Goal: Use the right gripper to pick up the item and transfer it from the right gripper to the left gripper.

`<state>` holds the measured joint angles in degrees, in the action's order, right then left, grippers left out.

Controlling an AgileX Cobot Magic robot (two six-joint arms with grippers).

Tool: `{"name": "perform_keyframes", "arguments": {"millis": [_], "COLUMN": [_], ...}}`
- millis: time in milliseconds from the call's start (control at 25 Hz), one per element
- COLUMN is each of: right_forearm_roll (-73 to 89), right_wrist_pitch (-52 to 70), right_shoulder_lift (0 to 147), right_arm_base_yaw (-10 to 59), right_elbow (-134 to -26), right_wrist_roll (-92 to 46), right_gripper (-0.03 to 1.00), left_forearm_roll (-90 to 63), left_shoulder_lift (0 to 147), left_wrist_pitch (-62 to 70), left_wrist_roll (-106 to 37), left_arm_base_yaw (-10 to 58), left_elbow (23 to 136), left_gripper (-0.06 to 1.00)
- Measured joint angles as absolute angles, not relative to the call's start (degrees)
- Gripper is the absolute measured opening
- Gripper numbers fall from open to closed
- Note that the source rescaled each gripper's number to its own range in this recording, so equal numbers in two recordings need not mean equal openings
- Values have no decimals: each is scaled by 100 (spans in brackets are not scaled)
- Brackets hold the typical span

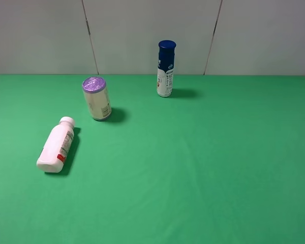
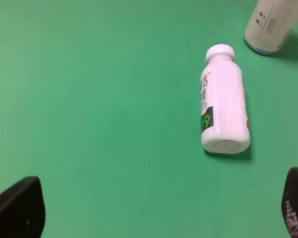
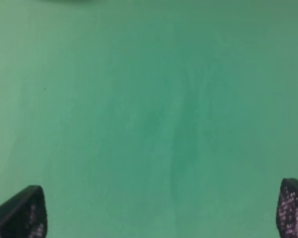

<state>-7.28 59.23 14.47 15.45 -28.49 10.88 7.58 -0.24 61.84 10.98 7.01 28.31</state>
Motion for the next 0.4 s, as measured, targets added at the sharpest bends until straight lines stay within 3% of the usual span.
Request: {"name": "perform_keyframes", "arguments": {"millis": [400], "right_forearm_roll": [-728], "right_wrist_pitch": [5923], "right_shoulder_lift": [1447], "right_arm_base_yaw": [1545], "right_elbow": [-2849], "right_wrist_roll": [1088], "right_gripper": [100], "left_forearm_roll": [758], "left_shoulder_lift": [-24], "left_wrist_pitch": [6184], "left_wrist_roll": [1098], "left_arm_base_yaw": [701], "left_elbow": [2831], "left_gripper": [99]}}
